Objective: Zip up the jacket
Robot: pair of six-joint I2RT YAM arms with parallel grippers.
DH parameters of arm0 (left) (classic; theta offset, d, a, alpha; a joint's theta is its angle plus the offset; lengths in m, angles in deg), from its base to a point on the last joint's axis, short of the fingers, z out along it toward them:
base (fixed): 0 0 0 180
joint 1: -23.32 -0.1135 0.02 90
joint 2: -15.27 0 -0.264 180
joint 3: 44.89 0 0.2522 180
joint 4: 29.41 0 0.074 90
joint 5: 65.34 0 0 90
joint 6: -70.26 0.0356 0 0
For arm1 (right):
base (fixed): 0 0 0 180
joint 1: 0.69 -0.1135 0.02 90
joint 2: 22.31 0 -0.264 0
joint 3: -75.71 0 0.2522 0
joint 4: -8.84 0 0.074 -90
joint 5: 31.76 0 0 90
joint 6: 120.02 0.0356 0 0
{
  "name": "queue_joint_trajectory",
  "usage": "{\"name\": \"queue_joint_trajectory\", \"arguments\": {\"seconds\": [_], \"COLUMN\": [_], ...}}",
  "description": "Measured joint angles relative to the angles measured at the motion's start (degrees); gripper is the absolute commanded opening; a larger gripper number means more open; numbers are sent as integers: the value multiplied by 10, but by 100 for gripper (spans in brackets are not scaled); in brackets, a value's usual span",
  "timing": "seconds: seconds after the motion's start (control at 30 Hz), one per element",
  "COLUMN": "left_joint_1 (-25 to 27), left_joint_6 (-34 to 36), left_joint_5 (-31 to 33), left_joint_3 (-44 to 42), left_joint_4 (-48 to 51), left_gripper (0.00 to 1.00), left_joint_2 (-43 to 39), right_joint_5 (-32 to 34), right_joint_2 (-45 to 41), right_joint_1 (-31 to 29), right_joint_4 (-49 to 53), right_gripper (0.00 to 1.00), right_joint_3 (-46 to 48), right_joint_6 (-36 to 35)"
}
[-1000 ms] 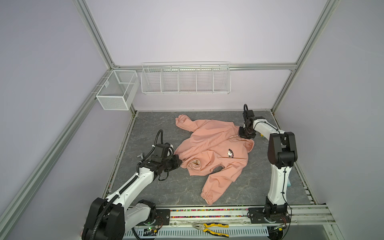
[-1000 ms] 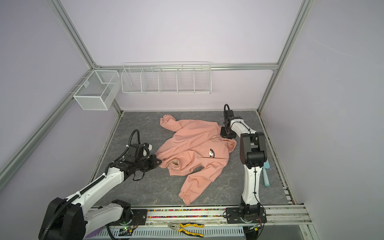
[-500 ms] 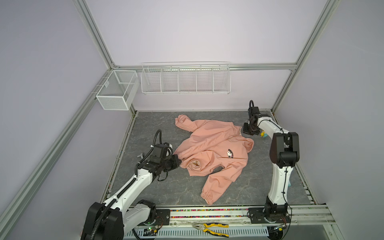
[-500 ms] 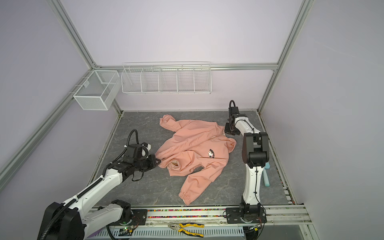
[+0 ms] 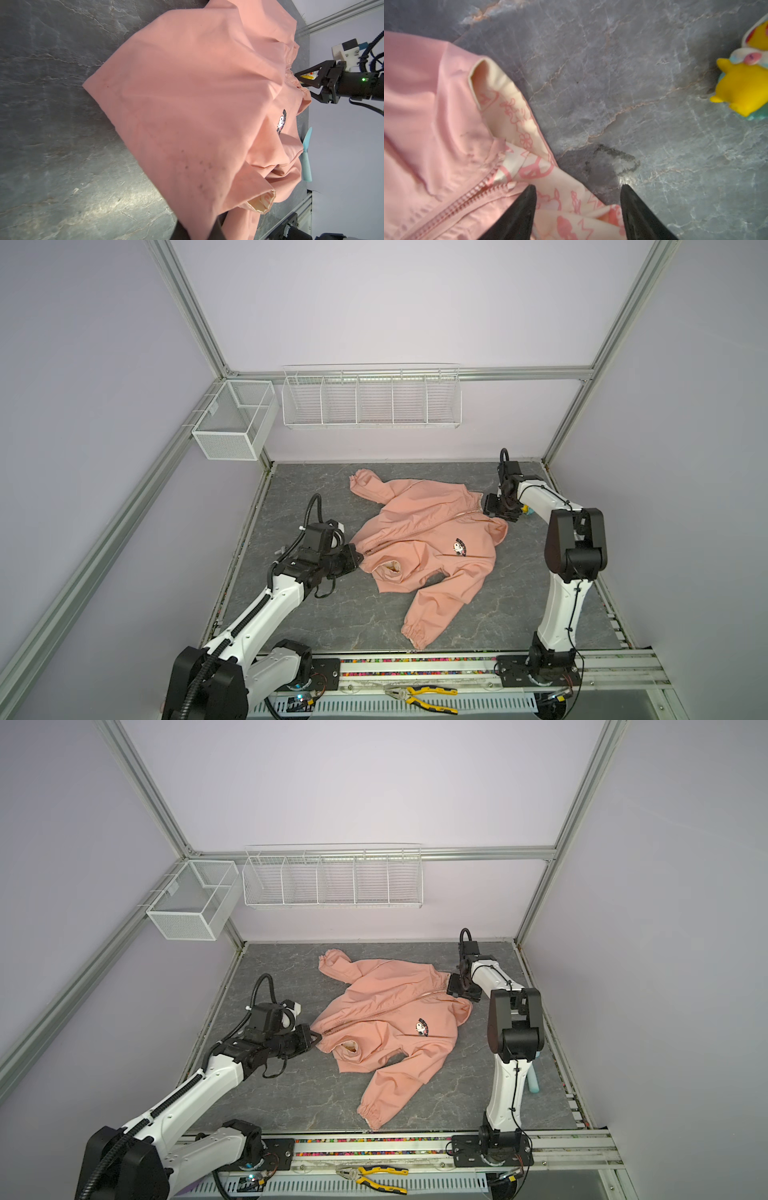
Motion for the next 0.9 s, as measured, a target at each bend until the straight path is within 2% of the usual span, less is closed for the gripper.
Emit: {"name": "queue_joint_trajectory", "arguments": {"seconds": [0.07,0.17,0.37,0.43,0.67,0.7,0.8,0.83,0.9], "left_joint_1": [0,0,0,0,-2,-2,-3,-3,-3], "left_joint_6": [0,0,0,0,7,8,9,9,10], "left_joint_5": [0,0,-1,-2,-12,-13,-15,-16,-17], "left_joint_3": [0,0,0,0,2,2,2,2,2], "left_joint_4": [0,0,0,1,11,13,15,15,17], "left_gripper": [0,0,0,0,0,0,0,0,0], "left_joint_2": [0,0,0,0,0,0,0,0,0], "right_joint_5": [-5,-16,-33,-33,-32,-34,-48,-52,-58], "right_joint_2": [-11,-17,-17,-17,-1,1,1,0,-7], "right_joint_1": [0,0,0,1,12,14,19,20,18], "right_joint_4": [-6,-16,-31,-33,-30,-30,-30,-29,-28], "right_gripper": [67,53,15,7,8,14,47,52,55], "right_joint_3": [14,26,37,34,-21,-27,-33,-32,-23], "right_joint_6": [2,4,19,23,27,27,24,24,21]}}
